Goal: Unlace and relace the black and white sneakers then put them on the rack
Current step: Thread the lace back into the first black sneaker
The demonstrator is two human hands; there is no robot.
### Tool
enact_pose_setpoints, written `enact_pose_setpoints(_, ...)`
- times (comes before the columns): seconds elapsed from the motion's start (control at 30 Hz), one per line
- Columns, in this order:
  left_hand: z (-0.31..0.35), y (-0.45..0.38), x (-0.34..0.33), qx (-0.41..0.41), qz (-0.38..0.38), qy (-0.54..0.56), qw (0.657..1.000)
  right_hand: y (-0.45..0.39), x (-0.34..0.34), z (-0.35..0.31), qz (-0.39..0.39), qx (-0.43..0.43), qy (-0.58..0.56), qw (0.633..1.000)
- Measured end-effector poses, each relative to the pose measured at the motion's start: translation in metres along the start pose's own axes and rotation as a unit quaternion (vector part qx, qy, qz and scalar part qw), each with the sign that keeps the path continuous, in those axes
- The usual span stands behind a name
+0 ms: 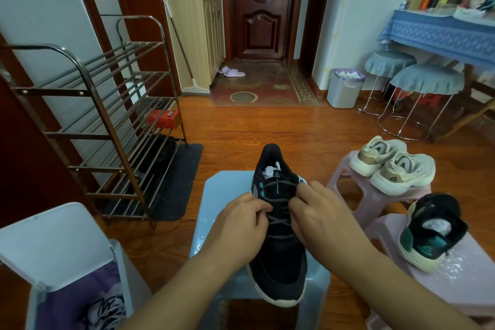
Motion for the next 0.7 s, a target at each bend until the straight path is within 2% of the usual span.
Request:
enact_pose_setpoints(0.27, -0.001, 0.001, 0.000, -0.023, 0.019, -0.028, 0.999, 0.000, -0.011, 0.001, 0.053, -0.088, -0.086, 0.991)
enact_pose_setpoints(0.43, 0.003, 0.001, -0.003, -0.026, 0.023, -0.041, 0.999, 0.000, -0.021, 0.002, 0.031, -0.107, -0.124, 0.986)
enact_pose_setpoints(0.53, 0.005, -0.002, -0.003, -0.015, 0.030, -0.044, 0.998, 0.000, -0.020, -0.003, 0.048, -0.160, -0.117, 0.979)
enact_pose_setpoints(0.7, 0.005, -0.013, -0.004, 0.043, -0.028, -0.016, 0.999, -0.004, -0.020, -0.008, 0.052, -0.179, -0.102, 0.977)
Point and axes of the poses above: each hand's wrist, its own y-axis away from the middle knuckle, its own x-axis out of the back of the hand, z = x × y, the point moved 2 cm from there along -y, towards the middle knuckle
